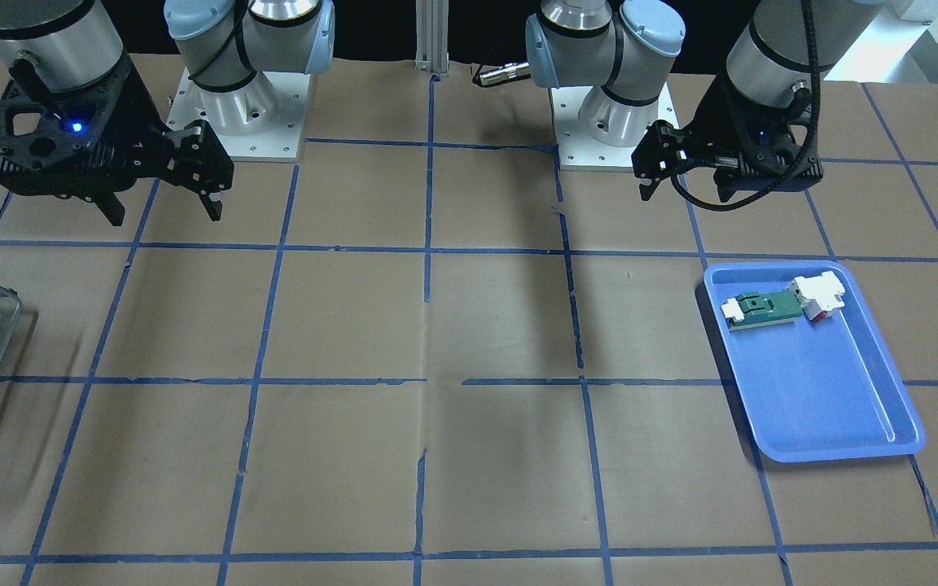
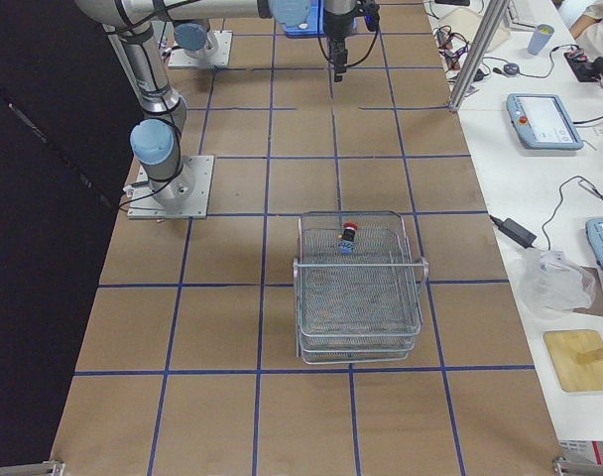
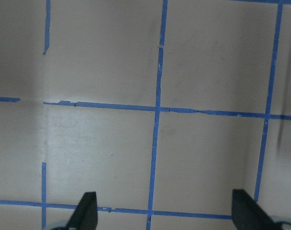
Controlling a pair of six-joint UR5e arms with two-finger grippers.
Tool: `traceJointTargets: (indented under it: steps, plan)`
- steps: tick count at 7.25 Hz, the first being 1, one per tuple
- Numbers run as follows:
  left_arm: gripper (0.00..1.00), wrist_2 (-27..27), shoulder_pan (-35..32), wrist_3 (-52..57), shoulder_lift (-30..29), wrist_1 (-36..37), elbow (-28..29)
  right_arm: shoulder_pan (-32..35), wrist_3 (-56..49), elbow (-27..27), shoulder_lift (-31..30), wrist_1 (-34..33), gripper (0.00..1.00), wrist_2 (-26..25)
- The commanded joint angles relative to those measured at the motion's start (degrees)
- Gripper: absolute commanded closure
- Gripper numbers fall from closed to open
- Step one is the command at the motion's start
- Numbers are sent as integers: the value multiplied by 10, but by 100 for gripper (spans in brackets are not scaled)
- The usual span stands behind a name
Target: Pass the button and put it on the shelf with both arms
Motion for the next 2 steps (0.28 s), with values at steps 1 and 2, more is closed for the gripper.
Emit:
traceJointTargets:
  steps: [1, 2]
  plan:
    - [0, 1, 1, 0, 0, 0, 1, 6, 52, 7, -9, 16, 0, -52]
    - [0, 1, 1, 0, 0, 0, 0, 7, 48, 7, -8, 13, 0, -62]
